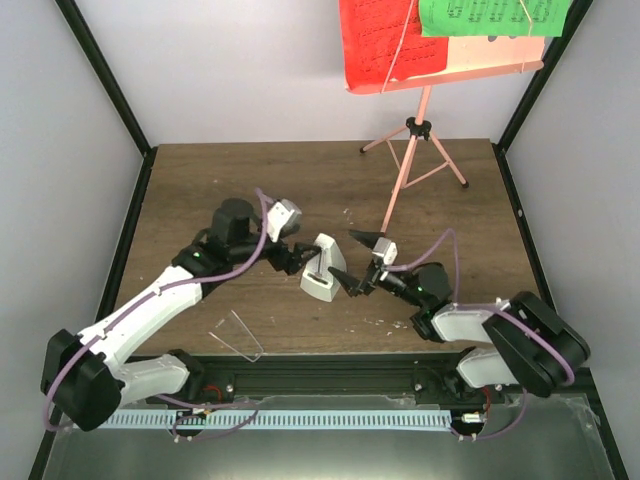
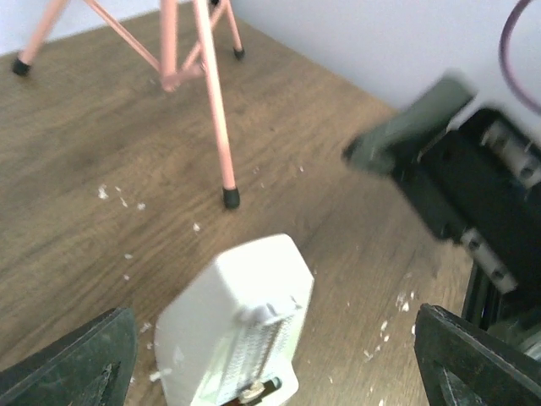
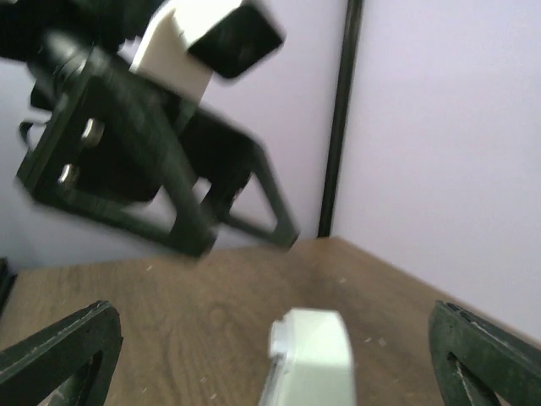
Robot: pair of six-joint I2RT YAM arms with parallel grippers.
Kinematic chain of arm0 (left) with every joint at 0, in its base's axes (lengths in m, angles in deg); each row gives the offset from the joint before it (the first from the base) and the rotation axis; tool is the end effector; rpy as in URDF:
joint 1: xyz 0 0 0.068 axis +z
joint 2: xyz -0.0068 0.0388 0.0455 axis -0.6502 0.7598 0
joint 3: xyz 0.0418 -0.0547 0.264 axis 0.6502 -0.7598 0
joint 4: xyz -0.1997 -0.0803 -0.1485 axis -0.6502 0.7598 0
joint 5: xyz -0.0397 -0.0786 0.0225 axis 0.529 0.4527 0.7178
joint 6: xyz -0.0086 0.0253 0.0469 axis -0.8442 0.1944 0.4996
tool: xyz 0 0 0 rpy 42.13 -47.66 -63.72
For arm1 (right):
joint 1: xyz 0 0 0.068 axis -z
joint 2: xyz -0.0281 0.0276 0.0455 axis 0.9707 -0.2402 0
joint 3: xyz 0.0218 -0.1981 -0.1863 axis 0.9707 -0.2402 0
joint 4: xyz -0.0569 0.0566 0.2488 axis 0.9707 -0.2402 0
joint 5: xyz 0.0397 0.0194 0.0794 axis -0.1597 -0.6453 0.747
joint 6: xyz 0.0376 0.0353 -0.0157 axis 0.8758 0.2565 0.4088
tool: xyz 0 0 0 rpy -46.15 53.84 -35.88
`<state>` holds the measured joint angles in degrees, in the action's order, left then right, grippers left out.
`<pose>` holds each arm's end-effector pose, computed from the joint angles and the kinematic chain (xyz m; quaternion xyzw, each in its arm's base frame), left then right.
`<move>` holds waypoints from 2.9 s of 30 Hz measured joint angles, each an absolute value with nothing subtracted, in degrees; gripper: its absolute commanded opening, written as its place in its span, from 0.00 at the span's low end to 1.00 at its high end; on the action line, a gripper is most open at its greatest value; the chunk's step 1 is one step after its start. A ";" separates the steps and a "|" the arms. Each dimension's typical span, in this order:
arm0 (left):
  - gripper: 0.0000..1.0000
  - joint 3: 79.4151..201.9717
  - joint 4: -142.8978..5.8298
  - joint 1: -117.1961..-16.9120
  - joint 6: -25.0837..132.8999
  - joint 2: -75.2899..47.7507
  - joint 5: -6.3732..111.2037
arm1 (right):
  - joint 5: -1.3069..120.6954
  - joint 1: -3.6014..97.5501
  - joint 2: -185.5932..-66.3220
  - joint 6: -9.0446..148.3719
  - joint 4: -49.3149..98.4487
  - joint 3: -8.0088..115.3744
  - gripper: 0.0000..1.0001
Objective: Pack up the instrument practice props
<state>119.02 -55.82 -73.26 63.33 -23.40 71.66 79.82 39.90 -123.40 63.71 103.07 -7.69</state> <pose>0.2090 -0.1536 0.3014 0.3386 0.7609 -0.3467 0.4315 0.1760 0.1495 0.2024 -0.3619 0.5145 0.3831 0.6764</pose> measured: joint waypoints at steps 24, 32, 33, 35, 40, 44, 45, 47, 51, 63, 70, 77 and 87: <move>0.69 119.09 -51.75 -80.76 66.79 -13.89 58.98 | 62.69 39.92 -114.37 60.91 105.30 -15.71 1.00; 0.61 119.09 -51.75 -80.96 66.31 -13.34 58.55 | 61.18 39.92 -114.37 60.94 105.32 -15.71 1.00; 0.60 119.09 -51.78 -80.98 66.29 -13.34 58.52 | 61.09 39.92 -114.37 60.91 105.32 -15.71 1.00; 0.59 119.09 -51.78 -81.00 66.26 -13.34 58.55 | 60.87 39.92 -114.44 60.91 105.32 -15.71 1.00; 0.55 119.09 -51.78 -81.00 66.07 -13.34 58.59 | 60.63 39.92 -114.52 60.94 105.32 -15.71 1.00; 0.53 119.09 -51.78 -81.00 66.07 -13.34 58.61 | 60.28 39.92 -114.52 60.94 105.32 -15.71 1.00; 0.53 119.09 -51.78 -81.00 66.02 -13.34 58.63 | 60.26 39.92 -114.52 60.94 105.32 -15.73 1.00; 0.52 119.11 -51.78 -81.00 65.94 -13.34 58.70 | 60.11 39.92 -114.52 60.94 105.32 -15.73 1.00; 0.50 119.11 -51.78 -81.00 65.89 -13.34 58.77 | 59.80 39.92 -114.52 60.94 105.32 -15.73 1.00; 0.44 119.53 -51.80 -81.00 65.89 -13.23 58.85 | 59.45 39.92 -114.52 60.94 105.32 -15.75 1.00; 0.41 119.53 -51.78 -81.02 65.78 -12.93 59.44 | 59.45 39.92 -114.52 60.94 105.32 -15.75 1.00; 0.36 119.59 -51.75 -81.00 65.72 -12.75 59.42 | 59.45 39.92 -114.52 60.94 105.30 -15.75 1.00; 0.55 119.75 -51.75 -81.07 65.67 -12.51 59.90 | 59.45 39.92 -114.52 60.94 105.30 -15.75 1.00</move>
<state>119.75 -51.75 -81.07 65.67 -12.51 59.90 59.45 39.92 -114.52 60.94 105.30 -15.75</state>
